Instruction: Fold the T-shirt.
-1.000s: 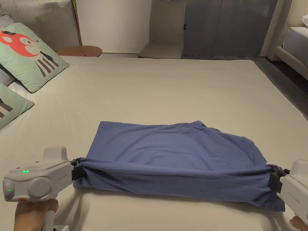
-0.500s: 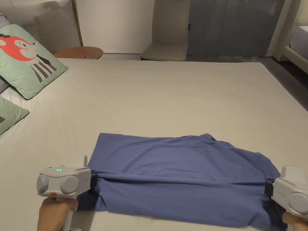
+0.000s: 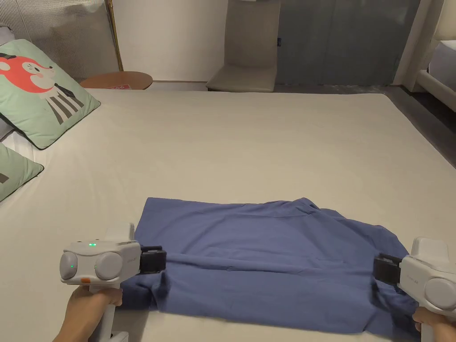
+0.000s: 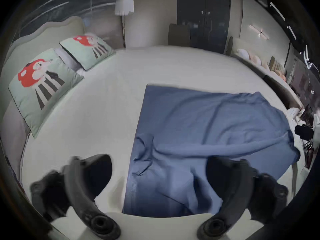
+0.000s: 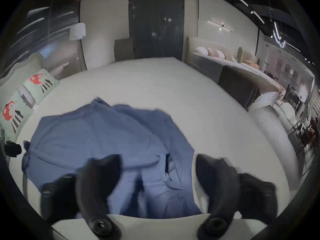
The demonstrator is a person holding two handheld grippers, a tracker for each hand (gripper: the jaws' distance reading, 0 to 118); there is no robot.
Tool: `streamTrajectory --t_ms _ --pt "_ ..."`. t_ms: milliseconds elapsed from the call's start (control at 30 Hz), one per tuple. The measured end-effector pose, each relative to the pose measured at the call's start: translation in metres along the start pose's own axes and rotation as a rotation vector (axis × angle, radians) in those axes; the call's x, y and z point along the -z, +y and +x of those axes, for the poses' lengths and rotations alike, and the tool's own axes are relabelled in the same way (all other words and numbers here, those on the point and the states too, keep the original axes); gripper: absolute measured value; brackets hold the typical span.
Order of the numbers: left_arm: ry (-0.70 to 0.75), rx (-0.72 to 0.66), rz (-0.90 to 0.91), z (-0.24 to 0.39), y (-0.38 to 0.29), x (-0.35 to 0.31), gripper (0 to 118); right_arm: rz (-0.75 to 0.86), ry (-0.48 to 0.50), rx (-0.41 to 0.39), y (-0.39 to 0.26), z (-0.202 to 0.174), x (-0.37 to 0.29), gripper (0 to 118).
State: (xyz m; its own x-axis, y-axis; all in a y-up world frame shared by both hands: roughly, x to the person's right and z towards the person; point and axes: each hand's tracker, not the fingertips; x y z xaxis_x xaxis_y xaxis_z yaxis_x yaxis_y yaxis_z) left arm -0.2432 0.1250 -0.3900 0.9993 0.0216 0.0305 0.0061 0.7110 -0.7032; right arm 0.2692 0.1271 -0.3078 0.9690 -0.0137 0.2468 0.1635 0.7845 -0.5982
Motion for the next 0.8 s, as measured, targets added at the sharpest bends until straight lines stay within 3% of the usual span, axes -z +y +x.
streamTrajectory --t_ms 33,233,467,500,633,667,700,733,767,800 --pt "-0.018 -0.005 0.055 0.005 0.004 -0.015 109 0.044 0.01 -0.002 0.005 -0.001 -0.016 108" --pt "-0.069 0.01 0.372 0.034 0.015 -0.109 109 0.31 0.065 -0.038 0.023 -0.016 -0.106 107" --pt "-0.026 0.041 0.653 0.062 -0.004 -0.18 109 0.551 0.019 -0.084 0.011 -0.043 -0.181 107" --pt "-0.019 0.053 0.666 0.064 -0.008 -0.183 108 0.575 0.005 -0.095 0.007 -0.047 -0.189 106" --pt "-0.003 0.08 0.732 0.071 -0.025 -0.195 100 0.636 -0.009 -0.119 -0.005 -0.06 -0.205 85" --pt "-0.011 0.085 0.735 0.071 -0.027 -0.196 94 0.641 -0.008 -0.125 -0.007 -0.062 -0.208 76" --pt "-0.015 0.091 0.734 0.072 -0.03 -0.198 78 0.648 -0.007 -0.131 -0.008 -0.064 -0.21 61" --pt "-0.018 0.093 0.733 0.073 -0.032 -0.199 50 0.651 -0.003 -0.137 -0.009 -0.066 -0.209 33" --pt "-0.024 0.093 0.729 0.074 -0.034 -0.199 21 0.65 -0.004 -0.137 -0.009 -0.067 -0.209 14" --pt "-0.034 0.091 0.722 0.074 -0.035 -0.199 0 0.651 0.0 -0.136 -0.009 -0.068 -0.208 1"
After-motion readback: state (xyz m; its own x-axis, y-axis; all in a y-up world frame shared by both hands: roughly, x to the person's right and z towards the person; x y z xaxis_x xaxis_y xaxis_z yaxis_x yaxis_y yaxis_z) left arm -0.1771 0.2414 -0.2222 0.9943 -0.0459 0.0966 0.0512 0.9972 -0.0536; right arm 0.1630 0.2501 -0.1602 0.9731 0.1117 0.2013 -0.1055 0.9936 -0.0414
